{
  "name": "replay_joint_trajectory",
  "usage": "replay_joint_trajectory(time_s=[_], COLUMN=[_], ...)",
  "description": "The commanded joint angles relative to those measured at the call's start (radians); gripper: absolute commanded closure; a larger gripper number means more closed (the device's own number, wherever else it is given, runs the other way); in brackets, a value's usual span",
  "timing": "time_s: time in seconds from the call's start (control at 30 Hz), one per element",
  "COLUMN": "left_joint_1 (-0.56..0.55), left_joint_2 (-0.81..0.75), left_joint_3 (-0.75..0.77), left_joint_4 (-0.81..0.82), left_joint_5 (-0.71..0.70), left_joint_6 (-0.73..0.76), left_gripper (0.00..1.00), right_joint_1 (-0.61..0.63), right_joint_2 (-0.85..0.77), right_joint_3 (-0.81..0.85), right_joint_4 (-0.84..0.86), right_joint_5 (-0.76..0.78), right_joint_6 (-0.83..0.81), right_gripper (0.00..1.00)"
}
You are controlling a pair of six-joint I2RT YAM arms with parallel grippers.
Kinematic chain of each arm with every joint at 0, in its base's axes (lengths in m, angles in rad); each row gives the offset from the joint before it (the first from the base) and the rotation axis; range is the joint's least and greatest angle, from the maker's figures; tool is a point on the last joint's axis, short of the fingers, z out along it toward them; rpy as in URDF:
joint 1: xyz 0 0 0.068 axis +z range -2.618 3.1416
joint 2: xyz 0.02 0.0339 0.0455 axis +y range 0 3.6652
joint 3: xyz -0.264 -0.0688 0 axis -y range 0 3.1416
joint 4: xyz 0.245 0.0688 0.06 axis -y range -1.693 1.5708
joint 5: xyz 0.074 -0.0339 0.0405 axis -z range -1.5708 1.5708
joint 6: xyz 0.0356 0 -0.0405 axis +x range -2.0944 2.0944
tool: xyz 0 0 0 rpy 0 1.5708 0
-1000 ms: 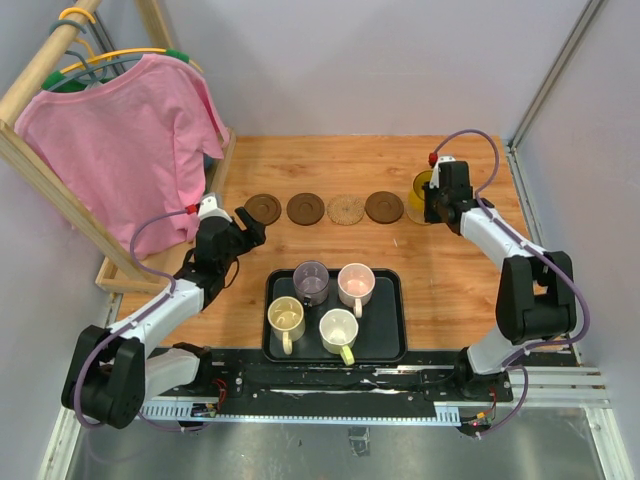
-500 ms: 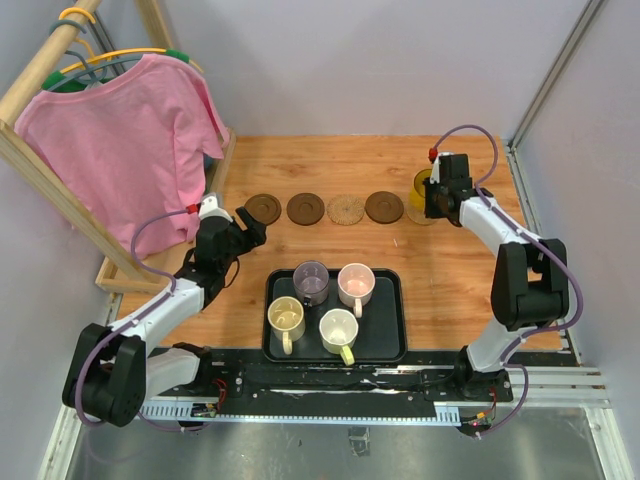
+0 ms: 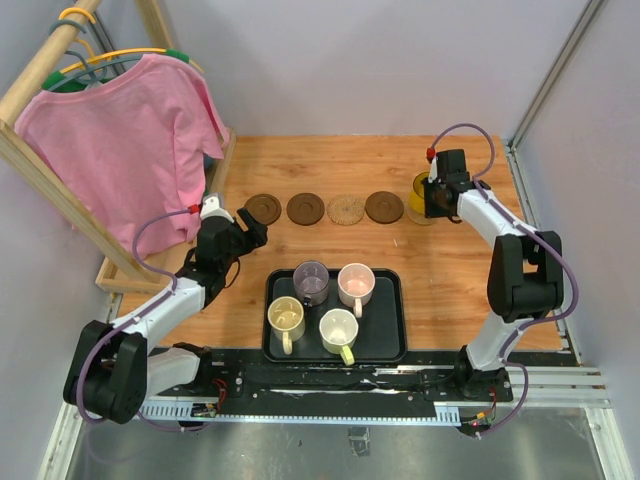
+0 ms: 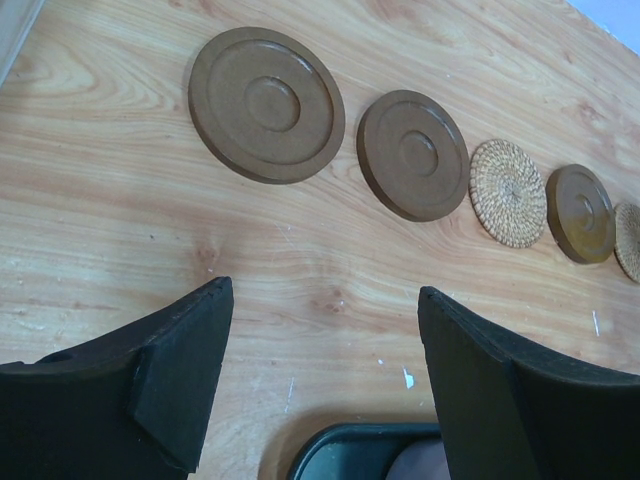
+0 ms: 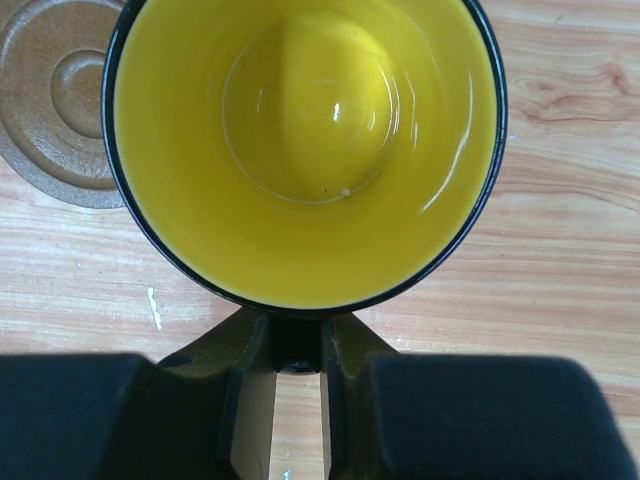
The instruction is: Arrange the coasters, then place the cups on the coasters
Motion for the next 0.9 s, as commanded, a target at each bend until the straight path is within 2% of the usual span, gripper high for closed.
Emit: replay_joint_trajectory(time_s=[0.0,0.87], left_joint_1=[0.007,0.007], left_joint_2=[0.009,0.024], left_joint_3=[0.009,0.003], left_joint_4=[0.03,0.035], left_joint_5=[0.006,0.015], left_joint_6=[0.0,0.002], left_gripper=[0.22,0.22], right_joint_1=[-0.012,-0.023], right_joint_2=[0.006,0.056], right_joint_3=[0.045,0.044], right_joint_4=[0.019,0.029], right_joint_5=[0.015,0.035], right_joint_6=[-0.007,0.0], right_gripper=[0.99,0.99])
